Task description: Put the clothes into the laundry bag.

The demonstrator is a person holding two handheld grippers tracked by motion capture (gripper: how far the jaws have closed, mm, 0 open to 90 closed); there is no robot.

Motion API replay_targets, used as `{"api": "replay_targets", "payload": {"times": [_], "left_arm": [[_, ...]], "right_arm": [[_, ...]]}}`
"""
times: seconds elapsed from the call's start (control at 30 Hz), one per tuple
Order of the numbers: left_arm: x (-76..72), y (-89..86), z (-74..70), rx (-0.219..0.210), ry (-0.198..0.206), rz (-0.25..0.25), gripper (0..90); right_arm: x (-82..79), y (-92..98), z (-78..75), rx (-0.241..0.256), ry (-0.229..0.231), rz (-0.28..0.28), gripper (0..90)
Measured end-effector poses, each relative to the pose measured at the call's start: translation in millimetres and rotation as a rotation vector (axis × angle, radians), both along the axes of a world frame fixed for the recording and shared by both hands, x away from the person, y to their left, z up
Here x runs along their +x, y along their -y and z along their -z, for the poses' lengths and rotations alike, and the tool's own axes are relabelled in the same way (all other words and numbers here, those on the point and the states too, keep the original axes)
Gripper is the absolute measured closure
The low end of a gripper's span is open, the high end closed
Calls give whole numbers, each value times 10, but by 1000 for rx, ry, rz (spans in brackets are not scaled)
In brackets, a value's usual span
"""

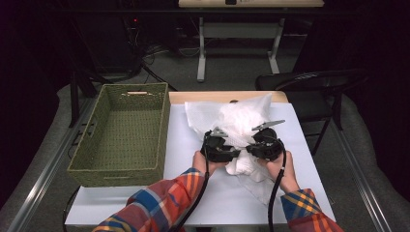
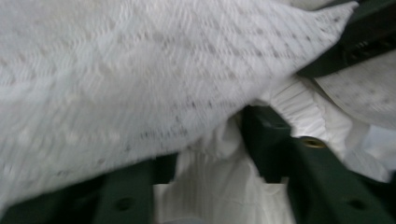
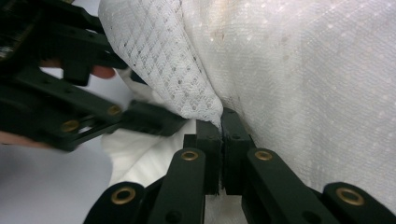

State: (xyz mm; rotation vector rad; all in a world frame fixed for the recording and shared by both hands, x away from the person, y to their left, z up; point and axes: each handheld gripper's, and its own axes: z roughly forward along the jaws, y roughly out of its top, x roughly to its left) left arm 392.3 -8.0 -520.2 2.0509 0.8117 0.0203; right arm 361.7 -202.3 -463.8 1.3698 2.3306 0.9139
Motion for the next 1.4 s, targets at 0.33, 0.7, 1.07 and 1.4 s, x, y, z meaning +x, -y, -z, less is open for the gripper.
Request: {"api": "replay_targets", "payload": {"times": [0.33, 0.7, 1.07, 1.4], "left_arm": [[-381, -259, 28, 43, -54, 13, 196], [-310, -31, 356, 57, -83, -25, 670], [53, 112, 87, -140, -117, -117, 813], [71, 16, 192, -25, -129, 2, 587]], "right_arm": [[29, -42, 17, -41, -9, -6, 886], [1, -48, -4, -24, -2, -6, 883], [-132, -151, -209, 94, 29, -53, 885], [38, -1, 164, -11, -60, 15, 886]]}}
